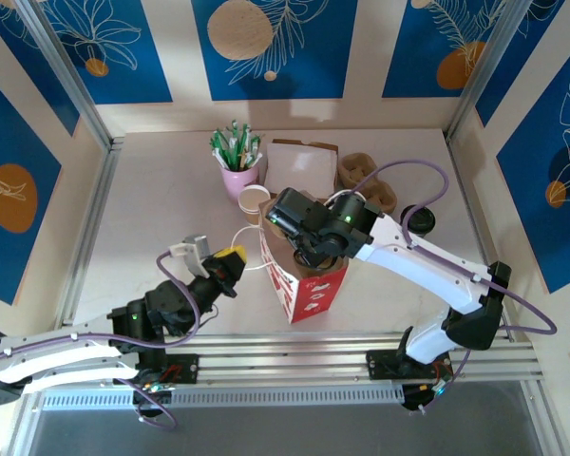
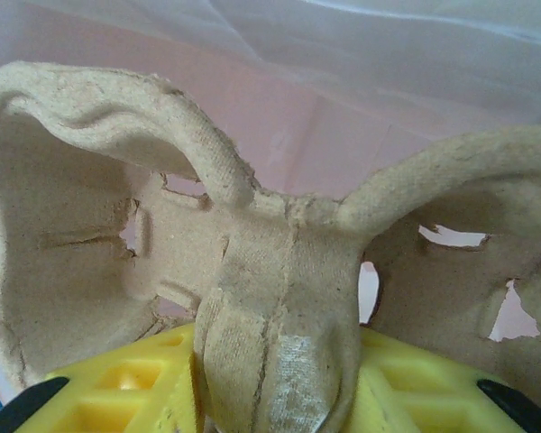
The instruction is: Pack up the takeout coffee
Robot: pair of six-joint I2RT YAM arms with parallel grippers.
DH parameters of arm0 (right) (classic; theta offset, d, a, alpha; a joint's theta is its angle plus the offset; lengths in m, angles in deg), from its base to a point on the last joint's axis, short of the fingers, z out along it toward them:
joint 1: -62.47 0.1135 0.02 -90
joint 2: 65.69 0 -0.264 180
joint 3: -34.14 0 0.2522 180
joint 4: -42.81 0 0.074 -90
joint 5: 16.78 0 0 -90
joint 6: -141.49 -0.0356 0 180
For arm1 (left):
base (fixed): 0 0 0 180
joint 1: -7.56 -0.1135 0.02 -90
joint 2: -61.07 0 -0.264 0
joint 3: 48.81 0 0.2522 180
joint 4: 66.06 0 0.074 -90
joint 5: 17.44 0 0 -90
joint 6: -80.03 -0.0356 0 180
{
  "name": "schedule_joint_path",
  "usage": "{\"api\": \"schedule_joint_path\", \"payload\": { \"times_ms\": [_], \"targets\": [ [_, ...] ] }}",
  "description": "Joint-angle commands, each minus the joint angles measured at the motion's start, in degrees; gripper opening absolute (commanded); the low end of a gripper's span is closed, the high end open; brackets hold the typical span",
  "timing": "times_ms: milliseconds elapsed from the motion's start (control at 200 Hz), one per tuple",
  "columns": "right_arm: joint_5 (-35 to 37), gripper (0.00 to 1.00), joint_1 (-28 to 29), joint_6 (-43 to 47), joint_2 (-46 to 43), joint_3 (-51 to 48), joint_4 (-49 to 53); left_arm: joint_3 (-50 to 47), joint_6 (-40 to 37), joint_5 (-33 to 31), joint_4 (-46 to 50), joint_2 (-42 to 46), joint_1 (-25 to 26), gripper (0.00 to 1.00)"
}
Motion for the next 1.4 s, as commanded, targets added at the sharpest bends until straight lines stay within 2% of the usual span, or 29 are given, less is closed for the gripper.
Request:
{"api": "schedule_joint_path", "payload": {
  "times_ms": [0,725,1035,1396],
  "targets": [
    [-0.18,0.39,-0.70,-1.99,0.99,-1.46,1.43,-0.63,-1.30,-1.96,-1.63,0.26,0.97,0.00],
    [-1.89,0.42,-0.90,-3.40,0.33,-4.61,0.86,-0.65,-3.09,-4.86,-2.07,-0.18,3.13,0.00],
    [-1.60,0.39,-0.93,-1.95,-1.64,-5.56,-1.37,-0.64,-4.06,-5.80,-1.63,0.18,3.44,0.00],
    [-6.05,0.40,-2.04,-1.98,-0.85,-9.53,-4.21,-0.10,-4.83,-6.07,-2.32,-0.88,3.86,0.00]
  ]
}}
